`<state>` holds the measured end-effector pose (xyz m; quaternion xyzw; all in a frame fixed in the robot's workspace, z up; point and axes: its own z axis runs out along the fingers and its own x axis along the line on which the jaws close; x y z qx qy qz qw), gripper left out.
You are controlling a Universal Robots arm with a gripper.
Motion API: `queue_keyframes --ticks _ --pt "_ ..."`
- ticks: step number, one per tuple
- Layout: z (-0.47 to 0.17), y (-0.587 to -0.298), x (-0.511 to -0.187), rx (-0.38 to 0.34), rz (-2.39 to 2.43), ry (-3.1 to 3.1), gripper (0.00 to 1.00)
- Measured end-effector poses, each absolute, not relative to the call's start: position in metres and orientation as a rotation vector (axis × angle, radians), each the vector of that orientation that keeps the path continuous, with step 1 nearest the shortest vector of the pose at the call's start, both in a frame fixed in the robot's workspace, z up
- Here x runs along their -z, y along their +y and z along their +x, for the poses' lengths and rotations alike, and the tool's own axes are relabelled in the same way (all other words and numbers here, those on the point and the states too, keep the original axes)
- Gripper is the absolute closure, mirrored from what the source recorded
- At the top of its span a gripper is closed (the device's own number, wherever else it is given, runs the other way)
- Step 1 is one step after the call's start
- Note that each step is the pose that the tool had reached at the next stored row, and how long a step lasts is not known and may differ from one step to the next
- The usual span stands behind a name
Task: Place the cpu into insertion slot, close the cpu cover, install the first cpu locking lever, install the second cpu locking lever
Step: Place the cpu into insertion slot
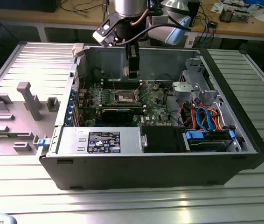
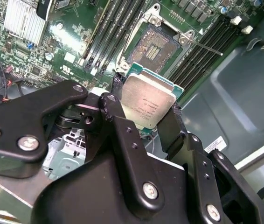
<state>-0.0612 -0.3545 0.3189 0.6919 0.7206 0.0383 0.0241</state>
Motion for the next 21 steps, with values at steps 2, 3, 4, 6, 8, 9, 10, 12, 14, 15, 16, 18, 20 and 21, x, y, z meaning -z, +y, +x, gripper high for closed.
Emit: queue_keyframes --ticks 2,3,4,6,8,9,10,12,14,15,16,18,20,21 --pt "-0.061 -0.355 -0.316 -0.118 2.141 2.23 0.46" --pt "-0.061 -0.355 -0.314 -0.118 2.142 2.23 0.46" --pt "-0.061 -0.355 -0.312 -0.118 2.142 2.23 0.46" --pt "-0.061 -0.355 -0.307 -0.117 2.142 2.23 0.46" --pt "-0.061 -0.354 -0.304 -0.117 2.142 2.231 0.46" --pt "-0.061 -0.355 -0.301 -0.116 2.141 2.23 0.46" --pt "-0.061 -0.354 -0.298 -0.115 2.144 2.229 0.46" --pt "-0.061 -0.354 -0.294 -0.114 2.146 2.227 0.46" --pt "-0.061 -0.354 -0.29 -0.114 2.15 2.224 0.46" --pt "-0.061 -0.354 -0.289 -0.113 2.154 2.221 0.46" --pt "-0.061 -0.354 -0.288 -0.113 2.159 2.216 0.46" --pt "-0.061 -0.354 -0.287 -0.112 2.174 2.201 0.46" --pt "-0.061 -0.355 -0.287 -0.112 2.184 2.191 0.46" --pt "-0.061 -0.355 -0.287 -0.112 2.184 2.191 0.46"
